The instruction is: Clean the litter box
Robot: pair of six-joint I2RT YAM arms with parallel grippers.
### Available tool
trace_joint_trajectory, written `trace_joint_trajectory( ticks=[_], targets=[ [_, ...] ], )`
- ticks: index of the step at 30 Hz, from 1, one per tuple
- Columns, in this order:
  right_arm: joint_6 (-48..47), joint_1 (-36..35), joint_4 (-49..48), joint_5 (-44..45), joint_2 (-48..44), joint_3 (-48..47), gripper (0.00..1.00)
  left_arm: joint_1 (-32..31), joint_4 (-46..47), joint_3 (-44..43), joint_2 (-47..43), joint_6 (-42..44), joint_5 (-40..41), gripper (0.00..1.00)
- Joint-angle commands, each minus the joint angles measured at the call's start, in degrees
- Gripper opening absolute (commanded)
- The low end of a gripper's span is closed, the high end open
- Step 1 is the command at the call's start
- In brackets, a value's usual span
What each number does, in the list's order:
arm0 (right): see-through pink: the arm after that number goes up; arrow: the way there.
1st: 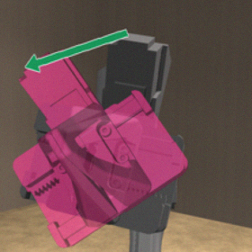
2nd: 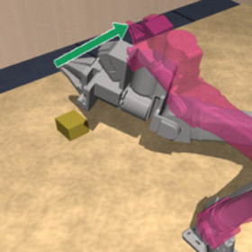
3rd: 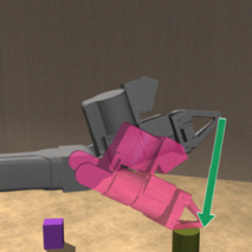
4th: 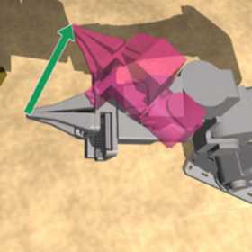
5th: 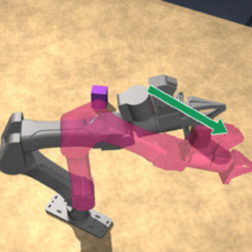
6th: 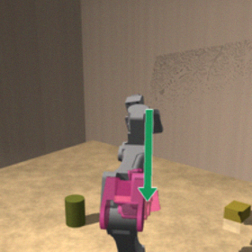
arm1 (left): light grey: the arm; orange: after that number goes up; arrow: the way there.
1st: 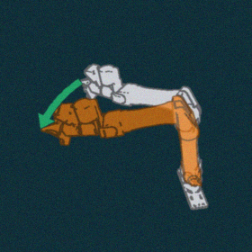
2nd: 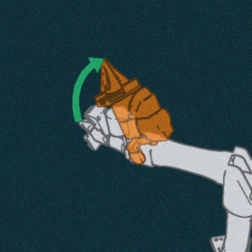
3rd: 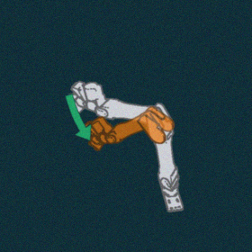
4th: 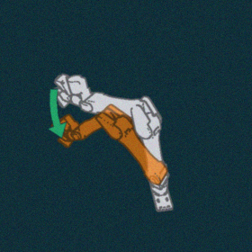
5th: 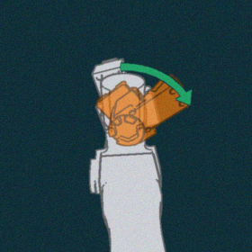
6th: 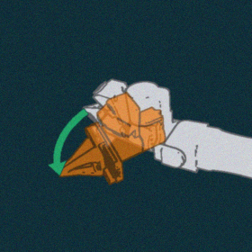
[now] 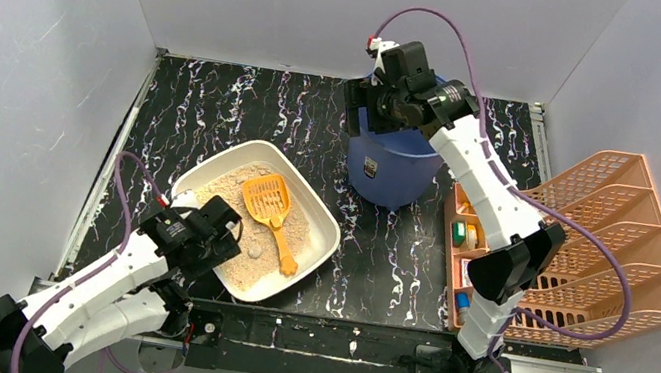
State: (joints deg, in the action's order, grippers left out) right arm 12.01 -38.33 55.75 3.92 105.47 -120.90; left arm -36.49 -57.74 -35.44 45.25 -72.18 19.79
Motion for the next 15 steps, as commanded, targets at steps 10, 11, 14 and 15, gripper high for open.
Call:
trace_joint_trajectory(
  ticks=[10,11,14,15],
  targets=[
    [-0.7,-3.9,1.9,5.4,3.7,-5.0,0.68,0.2,5.4,0.8,1.7,-0.1,0.5,0.38],
    [-0.7,-4.0,1.9,5.9,3.8,-4.9,0.66,0.2,5.7,0.9,1.9,0.0,0.6,0.35],
    [-0.7,-4.3,2.1,7.3,3.9,-5.0,0.59,0.2,7.0,1.2,2.4,0.3,0.5,0.28],
    [-0.7,-4.3,2.2,7.8,3.9,-5.0,0.57,0.2,7.4,1.3,2.7,0.4,0.5,0.25]
  ],
)
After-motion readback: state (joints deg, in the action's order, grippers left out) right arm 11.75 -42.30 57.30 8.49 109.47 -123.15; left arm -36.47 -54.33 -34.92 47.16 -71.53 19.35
